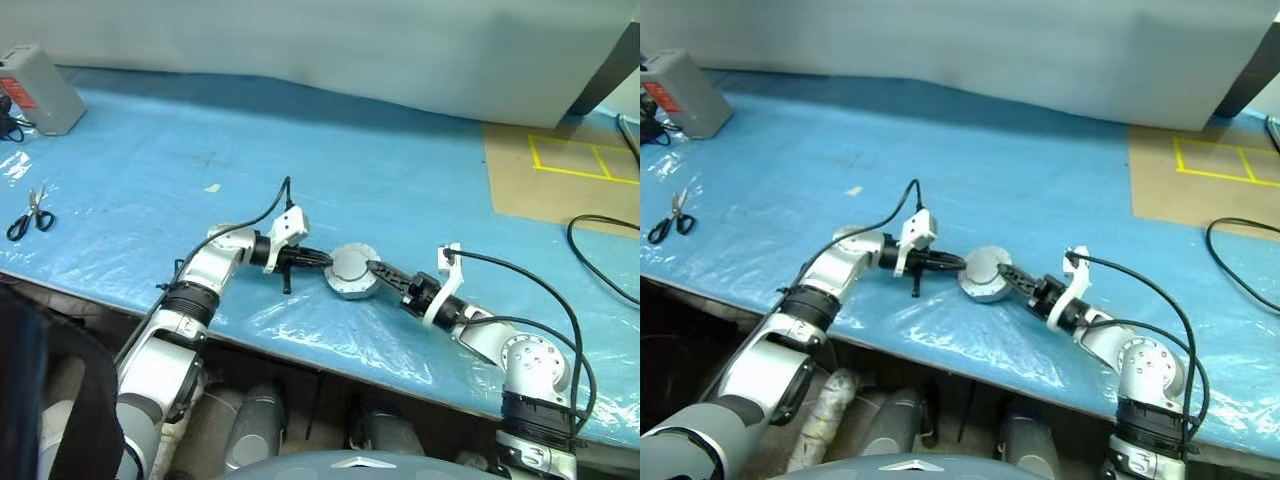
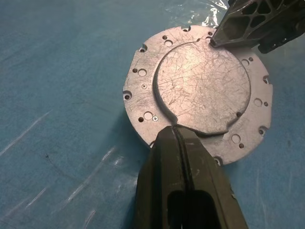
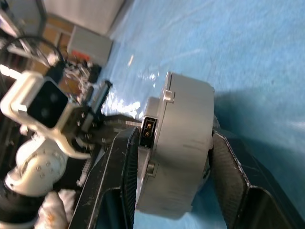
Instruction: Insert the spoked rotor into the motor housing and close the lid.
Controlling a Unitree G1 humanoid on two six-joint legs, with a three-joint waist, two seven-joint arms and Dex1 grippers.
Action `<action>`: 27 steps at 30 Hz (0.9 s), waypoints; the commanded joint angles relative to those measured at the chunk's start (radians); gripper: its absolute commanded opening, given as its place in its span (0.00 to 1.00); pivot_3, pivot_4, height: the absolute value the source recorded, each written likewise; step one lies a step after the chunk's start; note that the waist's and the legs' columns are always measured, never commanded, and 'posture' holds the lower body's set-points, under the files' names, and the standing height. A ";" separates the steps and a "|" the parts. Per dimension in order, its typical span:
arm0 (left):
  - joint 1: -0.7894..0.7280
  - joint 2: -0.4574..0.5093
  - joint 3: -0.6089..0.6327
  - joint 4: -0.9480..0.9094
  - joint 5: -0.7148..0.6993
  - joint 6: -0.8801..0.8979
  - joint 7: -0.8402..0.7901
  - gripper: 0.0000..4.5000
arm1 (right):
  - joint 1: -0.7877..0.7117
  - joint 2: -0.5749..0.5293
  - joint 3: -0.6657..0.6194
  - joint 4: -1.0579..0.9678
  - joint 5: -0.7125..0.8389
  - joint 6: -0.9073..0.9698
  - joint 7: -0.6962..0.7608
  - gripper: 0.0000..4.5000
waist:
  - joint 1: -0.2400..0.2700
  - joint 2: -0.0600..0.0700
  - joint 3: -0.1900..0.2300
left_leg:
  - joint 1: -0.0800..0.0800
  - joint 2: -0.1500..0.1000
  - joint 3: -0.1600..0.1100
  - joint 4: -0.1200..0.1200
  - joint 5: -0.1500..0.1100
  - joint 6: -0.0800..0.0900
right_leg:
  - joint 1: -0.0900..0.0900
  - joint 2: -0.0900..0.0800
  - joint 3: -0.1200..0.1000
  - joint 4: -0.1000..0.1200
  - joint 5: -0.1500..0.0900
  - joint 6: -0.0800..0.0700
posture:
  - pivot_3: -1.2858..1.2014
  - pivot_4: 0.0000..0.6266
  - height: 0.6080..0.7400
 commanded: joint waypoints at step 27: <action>-0.114 0.209 0.401 -0.151 -0.381 0.431 0.228 0.00 | -0.060 0.047 0.094 0.068 0.023 -0.073 -0.045 0.01 | -0.016 -0.003 0.002 | -0.018 0.002 0.000 0.012 0.006 0.001 | -0.023 -0.001 -0.003 0.027 -0.005 -0.010 | 0.52 0.24 1.00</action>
